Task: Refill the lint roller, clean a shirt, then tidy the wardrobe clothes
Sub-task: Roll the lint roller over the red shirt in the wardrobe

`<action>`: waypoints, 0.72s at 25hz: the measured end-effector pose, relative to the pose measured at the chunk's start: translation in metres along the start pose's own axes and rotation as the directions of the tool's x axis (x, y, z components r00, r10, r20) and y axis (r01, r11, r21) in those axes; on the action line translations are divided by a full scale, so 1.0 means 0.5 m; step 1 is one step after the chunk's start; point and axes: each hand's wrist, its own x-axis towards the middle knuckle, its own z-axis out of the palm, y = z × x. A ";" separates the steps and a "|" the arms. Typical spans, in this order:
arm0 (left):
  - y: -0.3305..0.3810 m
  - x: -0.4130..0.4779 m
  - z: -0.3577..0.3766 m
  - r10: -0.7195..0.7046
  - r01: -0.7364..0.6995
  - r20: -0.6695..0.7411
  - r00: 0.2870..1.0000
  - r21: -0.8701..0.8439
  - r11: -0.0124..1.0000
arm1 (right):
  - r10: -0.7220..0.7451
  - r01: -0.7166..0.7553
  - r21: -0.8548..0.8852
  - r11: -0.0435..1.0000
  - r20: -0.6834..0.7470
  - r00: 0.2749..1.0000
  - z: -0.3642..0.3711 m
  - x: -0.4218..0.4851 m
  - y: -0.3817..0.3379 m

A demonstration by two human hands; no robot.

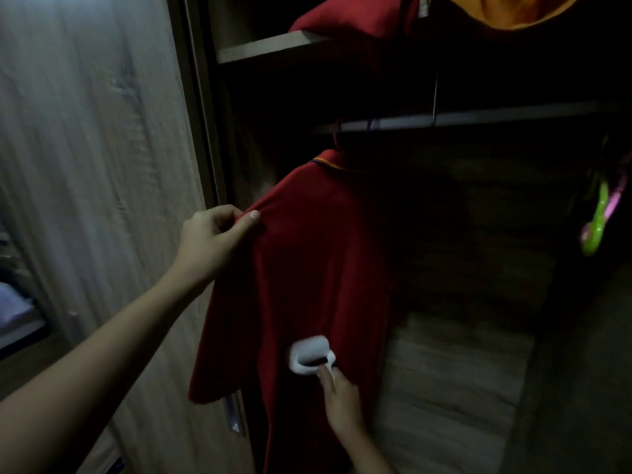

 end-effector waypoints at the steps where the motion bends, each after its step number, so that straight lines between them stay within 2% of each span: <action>1: 0.002 0.000 -0.001 0.007 -0.007 0.015 1.000 0.000 1.000 | -0.028 0.030 0.030 0.999 -0.035 0.999 -0.007 0.011 -0.028; 3: 0.006 0.000 -0.007 0.023 -0.023 0.039 0.999 0.000 1.000 | -0.143 0.157 0.076 0.985 -0.167 0.976 -0.036 0.053 -0.113; 5: 0.008 0.000 -0.013 0.037 -0.033 0.082 0.996 -0.048 0.998 | -0.264 0.304 0.093 0.948 -0.302 0.916 -0.076 0.104 -0.210; 7: 0.012 -0.007 -0.018 0.056 -0.040 0.137 0.989 -0.120 0.992 | -0.371 0.425 0.063 0.903 -0.381 0.847 -0.105 0.132 -0.247; 8: 0.014 -0.009 -0.016 0.070 -0.046 0.154 0.986 -0.154 0.987 | -0.380 0.427 0.041 0.903 -0.385 0.841 -0.110 0.131 -0.237; 10: 0.021 -0.014 -0.005 0.087 -0.050 0.168 0.982 -0.213 0.976 | -0.290 0.315 0.035 0.949 -0.304 0.908 -0.090 0.115 -0.150; 12: 0.022 -0.016 0.008 0.098 -0.047 0.188 0.977 -0.259 0.965 | -0.103 0.111 0.033 0.993 -0.191 0.976 -0.050 0.091 -0.023; 14: 0.019 -0.018 0.017 0.121 -0.054 0.220 0.968 -0.287 0.956 | -0.048 0.052 0.024 0.998 -0.129 0.991 -0.022 0.066 0.085; 16: 0.018 -0.024 0.020 0.132 -0.056 0.254 0.958 -0.286 0.957 | 0.001 0.006 0.069 0.998 -0.088 0.996 -0.031 0.059 0.093; 18: 0.022 -0.026 0.024 0.142 -0.061 0.286 0.948 -0.274 0.960 | 0.007 0.007 0.107 0.994 -0.123 0.992 -0.061 0.089 0.027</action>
